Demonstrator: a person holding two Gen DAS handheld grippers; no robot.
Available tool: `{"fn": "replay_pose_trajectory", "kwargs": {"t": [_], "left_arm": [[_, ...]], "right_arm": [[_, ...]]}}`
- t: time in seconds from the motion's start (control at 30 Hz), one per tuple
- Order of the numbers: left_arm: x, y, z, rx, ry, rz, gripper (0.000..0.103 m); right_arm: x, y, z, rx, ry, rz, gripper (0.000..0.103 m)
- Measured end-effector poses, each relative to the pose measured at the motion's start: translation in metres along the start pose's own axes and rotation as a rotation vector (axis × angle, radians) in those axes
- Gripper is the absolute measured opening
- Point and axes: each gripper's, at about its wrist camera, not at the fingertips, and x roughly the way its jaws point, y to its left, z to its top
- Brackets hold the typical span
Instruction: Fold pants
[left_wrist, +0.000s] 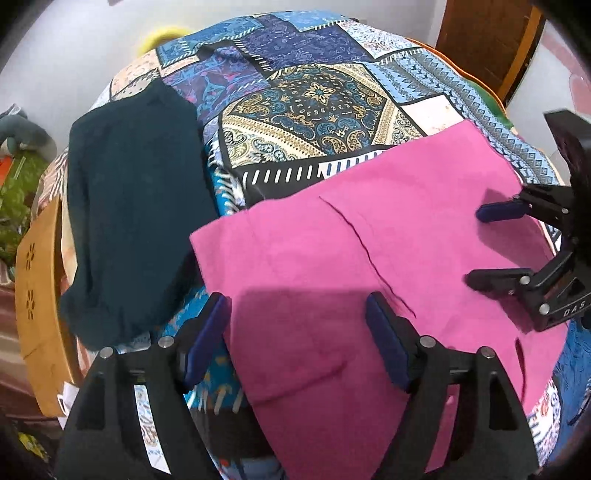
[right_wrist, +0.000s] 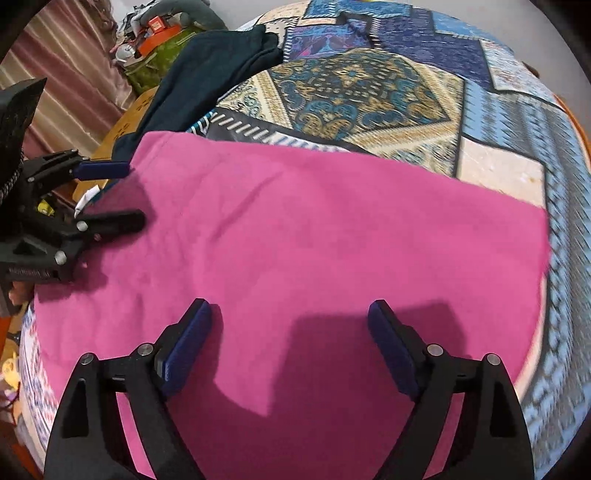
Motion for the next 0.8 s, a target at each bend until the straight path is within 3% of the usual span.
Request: {"fn": "replay_pose_trajectory", "kwargs": {"t": [0.43,0.8], "left_arm": [[-0.041,0.011,-0.044,-0.066,-0.044,0.017,0.082],[-0.063,0.022,-0.075,-0.178,-0.078,0.045,0.082]], "right_arm": [[-0.048,-0.02,-0.065,0.074,-0.079,-0.113,0.085],[-0.066,-0.019,-0.092,0.112,-0.108,-0.186,0.085]]}}
